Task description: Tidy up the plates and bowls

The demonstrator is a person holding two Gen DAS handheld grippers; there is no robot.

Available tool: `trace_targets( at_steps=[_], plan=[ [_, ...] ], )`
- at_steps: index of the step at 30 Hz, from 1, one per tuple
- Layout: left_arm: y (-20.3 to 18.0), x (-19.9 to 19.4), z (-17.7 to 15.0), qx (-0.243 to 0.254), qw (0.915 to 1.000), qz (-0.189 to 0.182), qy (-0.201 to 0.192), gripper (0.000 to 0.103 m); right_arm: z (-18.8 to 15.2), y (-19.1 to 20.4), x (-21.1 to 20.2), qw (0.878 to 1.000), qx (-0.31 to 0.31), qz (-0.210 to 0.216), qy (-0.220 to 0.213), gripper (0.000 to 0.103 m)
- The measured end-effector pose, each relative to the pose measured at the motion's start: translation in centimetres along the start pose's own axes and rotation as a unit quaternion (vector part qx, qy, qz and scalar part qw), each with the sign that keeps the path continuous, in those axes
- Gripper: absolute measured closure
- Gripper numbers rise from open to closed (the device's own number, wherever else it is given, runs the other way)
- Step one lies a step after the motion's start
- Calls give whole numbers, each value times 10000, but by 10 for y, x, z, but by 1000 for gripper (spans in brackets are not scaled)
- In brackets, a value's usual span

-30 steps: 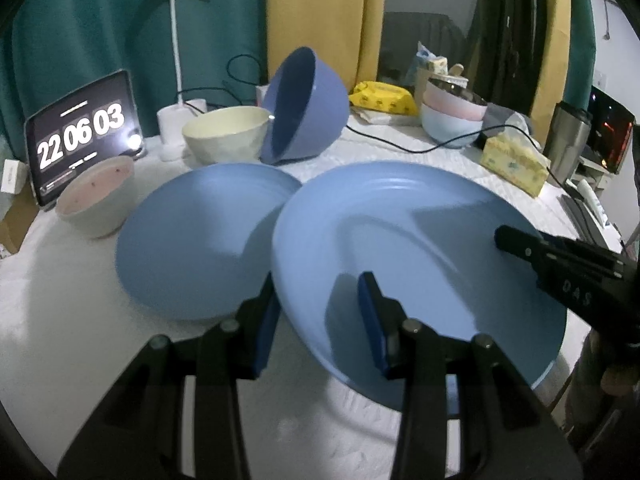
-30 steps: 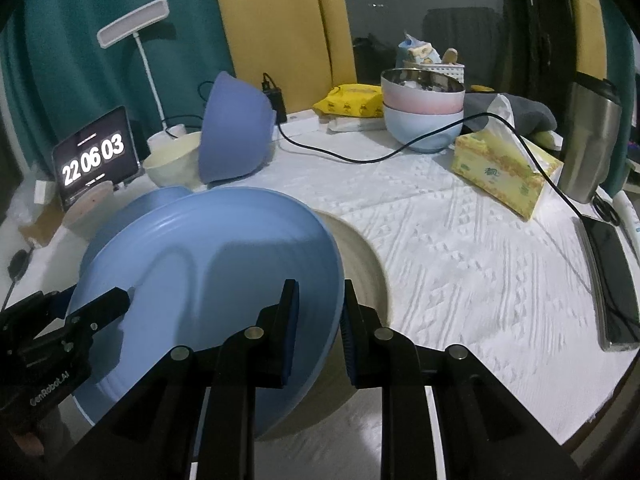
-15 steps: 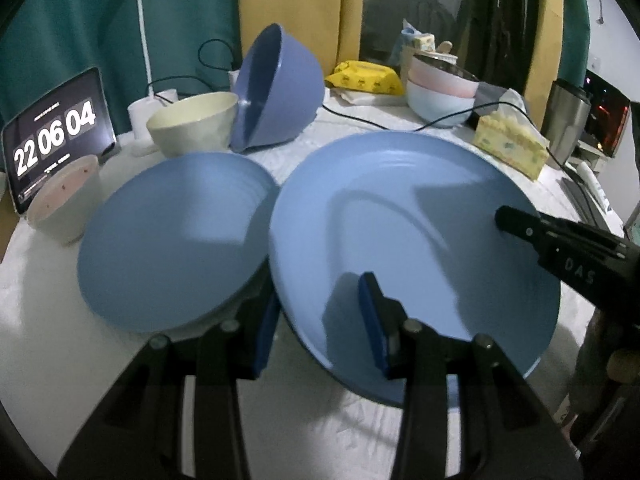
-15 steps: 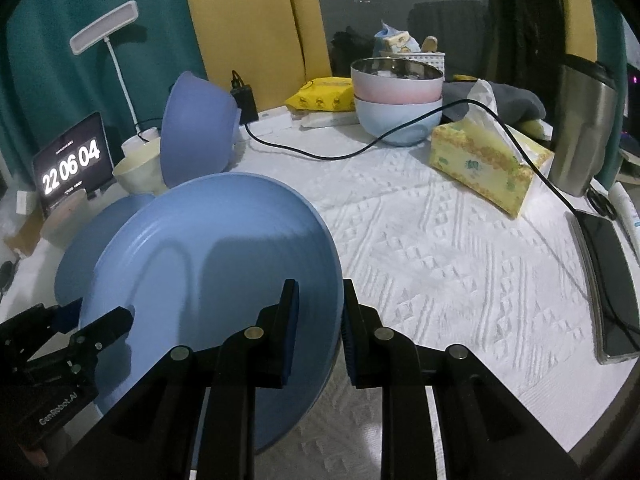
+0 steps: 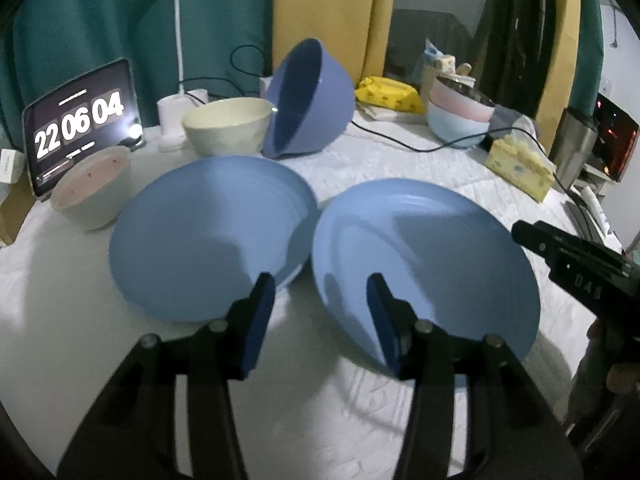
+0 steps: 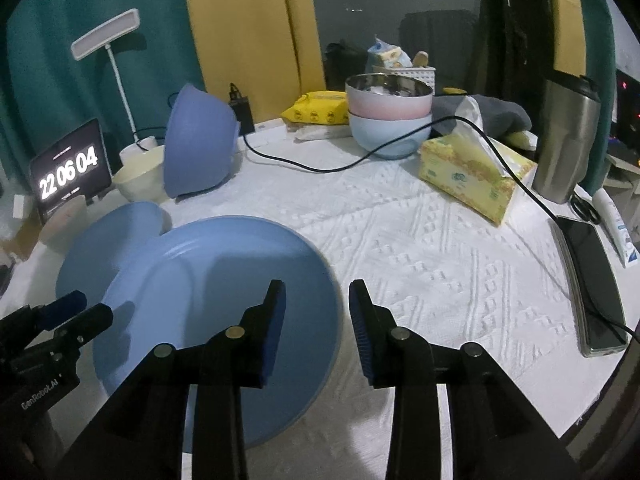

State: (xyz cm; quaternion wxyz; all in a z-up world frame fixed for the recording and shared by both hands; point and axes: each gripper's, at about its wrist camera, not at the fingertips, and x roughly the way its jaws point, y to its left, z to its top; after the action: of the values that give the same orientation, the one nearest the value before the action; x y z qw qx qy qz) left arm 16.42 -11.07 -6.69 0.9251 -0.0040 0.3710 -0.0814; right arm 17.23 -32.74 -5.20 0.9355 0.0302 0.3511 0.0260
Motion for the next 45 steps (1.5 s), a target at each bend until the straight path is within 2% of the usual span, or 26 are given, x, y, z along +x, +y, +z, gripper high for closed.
trace_targets(
  at_steps=[5,16,25,33,45],
  plan=[
    [13,-9,1,-148,9998,-14,-118,45,3,13,-4,10000,-66,11,-17,68],
    [51,-20,5,-342,9992,-7,-209,45,12,40,-8,9999,-138,14,-62,68],
    [97,-23,8,-660,9972,176,-298,45,24,76,-5,9990,-433,13,-51,68],
    [132,-20,13,-846,9954,314,-326,45,35,107,10,9983,-575,94,-2,68],
    [163,9,21,-1052,9932,485,-95,44,47,134,52,9968,-681,286,309,68]
  ],
)
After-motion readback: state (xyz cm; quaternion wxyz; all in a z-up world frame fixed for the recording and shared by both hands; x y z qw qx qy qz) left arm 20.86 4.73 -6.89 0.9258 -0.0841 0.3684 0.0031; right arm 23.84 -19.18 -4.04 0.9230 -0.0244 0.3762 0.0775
